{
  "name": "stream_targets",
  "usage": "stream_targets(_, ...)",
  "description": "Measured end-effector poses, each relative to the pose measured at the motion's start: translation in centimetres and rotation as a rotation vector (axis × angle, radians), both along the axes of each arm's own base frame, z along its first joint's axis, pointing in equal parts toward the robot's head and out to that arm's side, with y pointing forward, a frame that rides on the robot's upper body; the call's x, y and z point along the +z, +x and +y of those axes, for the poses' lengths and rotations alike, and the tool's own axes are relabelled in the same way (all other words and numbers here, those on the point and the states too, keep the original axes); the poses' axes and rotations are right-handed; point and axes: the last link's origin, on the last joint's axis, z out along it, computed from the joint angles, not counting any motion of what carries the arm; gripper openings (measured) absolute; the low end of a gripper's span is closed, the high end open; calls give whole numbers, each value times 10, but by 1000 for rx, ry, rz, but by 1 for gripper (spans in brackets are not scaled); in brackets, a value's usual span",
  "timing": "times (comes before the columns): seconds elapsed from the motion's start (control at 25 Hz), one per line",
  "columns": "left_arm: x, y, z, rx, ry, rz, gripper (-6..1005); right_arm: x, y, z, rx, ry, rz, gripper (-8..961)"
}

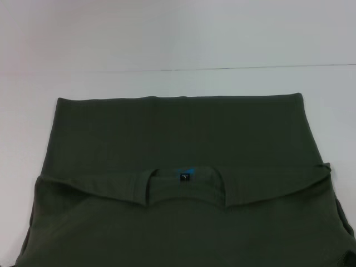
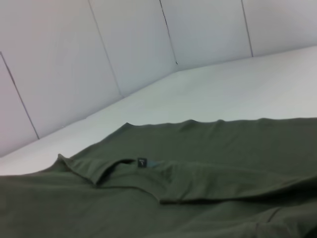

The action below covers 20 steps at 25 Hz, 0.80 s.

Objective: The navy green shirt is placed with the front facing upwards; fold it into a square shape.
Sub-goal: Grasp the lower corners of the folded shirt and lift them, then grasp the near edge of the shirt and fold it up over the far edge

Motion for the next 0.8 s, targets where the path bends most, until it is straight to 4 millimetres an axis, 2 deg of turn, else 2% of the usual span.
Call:
stream_targets(0.36, 6, 3, 12, -12, 38, -12, 34, 12, -6, 2, 25, 57, 53, 97)
stream_targets(0.72, 19, 3, 27, 10, 136, -58, 34, 19, -2, 34, -83, 78, 108, 96)
stream_targets(0.8, 20, 2, 36, 37, 159, -71, 34, 20, -4, 45, -90, 72, 121, 96)
